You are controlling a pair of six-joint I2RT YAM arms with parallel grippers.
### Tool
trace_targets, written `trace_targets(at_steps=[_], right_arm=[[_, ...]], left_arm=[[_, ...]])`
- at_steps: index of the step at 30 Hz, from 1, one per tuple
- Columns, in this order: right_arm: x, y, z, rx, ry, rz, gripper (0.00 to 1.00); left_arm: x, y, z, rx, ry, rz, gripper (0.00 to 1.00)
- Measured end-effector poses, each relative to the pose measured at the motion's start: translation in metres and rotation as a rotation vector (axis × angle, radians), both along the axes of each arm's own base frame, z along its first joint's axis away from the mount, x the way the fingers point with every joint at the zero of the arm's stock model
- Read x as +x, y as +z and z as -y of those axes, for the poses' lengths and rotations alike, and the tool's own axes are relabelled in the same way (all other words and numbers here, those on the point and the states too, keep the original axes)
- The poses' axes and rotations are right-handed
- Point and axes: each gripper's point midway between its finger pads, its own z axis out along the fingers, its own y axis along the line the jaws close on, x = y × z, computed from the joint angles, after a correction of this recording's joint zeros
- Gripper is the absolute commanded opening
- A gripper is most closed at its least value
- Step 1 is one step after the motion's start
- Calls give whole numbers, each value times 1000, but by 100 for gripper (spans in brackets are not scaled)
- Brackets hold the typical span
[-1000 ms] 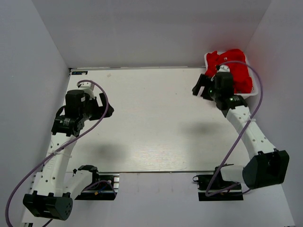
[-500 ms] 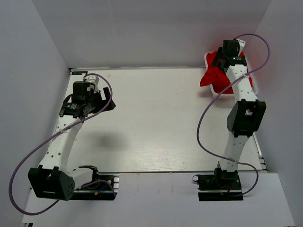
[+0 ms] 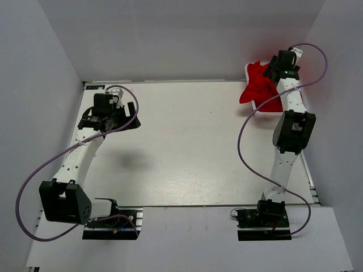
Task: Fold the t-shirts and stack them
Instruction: Grab the tshirt from the pile
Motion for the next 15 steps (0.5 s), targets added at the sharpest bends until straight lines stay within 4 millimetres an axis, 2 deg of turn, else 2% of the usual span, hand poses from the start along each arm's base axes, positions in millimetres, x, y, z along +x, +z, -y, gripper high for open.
trace_targets(at_steps=[3,5,6,7,11,13,14,15], right_arm=[[12,-23,-1,6,25,-9,78],[16,-40,-2,16,41,-27,69],[18,-48,-4,23,52,-36,64],[19,-55,-5,29,61,-44,48],[21,-65,-7,49,75,-53,18],[23,-61,-5,45,73,-39,12],[23,-58,-3,39,70,-31,3],[23,-55,0,30,64,-27,0]], left_arm=[[3,-11,0,4,0,-34,100],[4,-15,0,5,0,-48,100],[4,-17,0,6,0,-52,100],[5,-17,1,6,0,-52,100],[8,-13,1,5,0,-44,100],[10,-10,1,4,0,-36,100],[10,-9,1,4,0,-33,100],[11,-8,1,3,-1,-30,100]])
